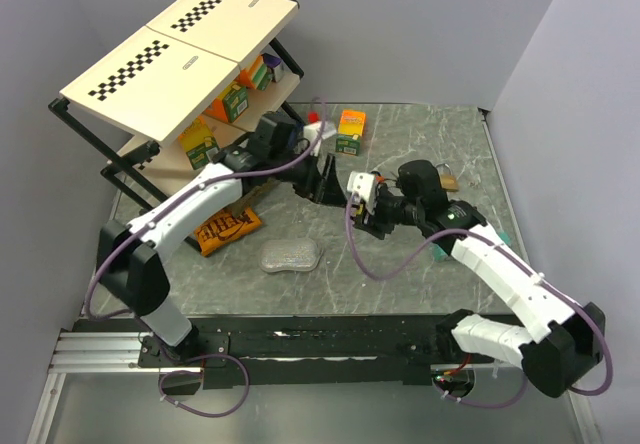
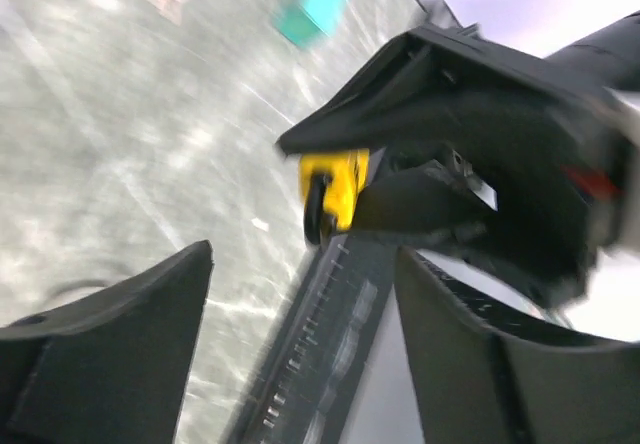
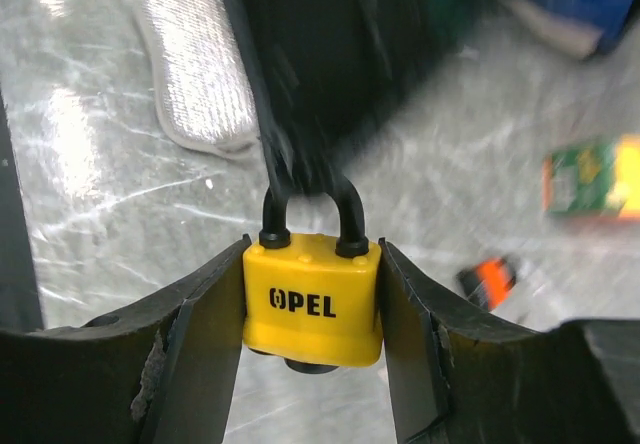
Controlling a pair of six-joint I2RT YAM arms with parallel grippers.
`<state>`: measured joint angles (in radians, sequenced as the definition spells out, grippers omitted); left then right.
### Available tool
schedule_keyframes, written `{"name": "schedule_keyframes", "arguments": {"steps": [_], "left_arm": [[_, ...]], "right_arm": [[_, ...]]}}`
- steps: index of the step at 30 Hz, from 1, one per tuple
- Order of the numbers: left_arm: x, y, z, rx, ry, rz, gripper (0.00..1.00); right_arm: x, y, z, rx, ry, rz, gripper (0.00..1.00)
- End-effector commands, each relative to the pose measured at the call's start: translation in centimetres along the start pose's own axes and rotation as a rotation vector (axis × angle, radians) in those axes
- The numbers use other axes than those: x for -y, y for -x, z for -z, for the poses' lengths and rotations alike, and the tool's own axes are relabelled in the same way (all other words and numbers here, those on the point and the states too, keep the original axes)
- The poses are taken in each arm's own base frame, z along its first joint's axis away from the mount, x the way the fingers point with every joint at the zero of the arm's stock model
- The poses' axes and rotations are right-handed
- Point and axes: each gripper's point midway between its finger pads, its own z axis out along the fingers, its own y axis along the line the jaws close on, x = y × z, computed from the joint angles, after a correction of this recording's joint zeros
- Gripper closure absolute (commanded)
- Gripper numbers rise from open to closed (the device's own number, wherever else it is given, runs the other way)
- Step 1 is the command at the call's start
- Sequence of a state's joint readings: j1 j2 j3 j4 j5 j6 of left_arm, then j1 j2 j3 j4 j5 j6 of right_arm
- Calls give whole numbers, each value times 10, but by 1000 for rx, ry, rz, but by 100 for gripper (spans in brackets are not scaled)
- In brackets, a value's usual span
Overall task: Lock with the key
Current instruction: Place the lock at the center of the board.
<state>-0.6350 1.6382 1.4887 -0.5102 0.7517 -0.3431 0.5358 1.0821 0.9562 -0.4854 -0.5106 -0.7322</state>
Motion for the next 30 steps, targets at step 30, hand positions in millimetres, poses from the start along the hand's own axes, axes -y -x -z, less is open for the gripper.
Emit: {"name": "schedule_keyframes", "arguments": {"steps": [30], "left_arm": [[-18,49,62,366,263,-358,4]], "right_arm": [[105,-190,-74,-457,-635,-1131,78]]}}
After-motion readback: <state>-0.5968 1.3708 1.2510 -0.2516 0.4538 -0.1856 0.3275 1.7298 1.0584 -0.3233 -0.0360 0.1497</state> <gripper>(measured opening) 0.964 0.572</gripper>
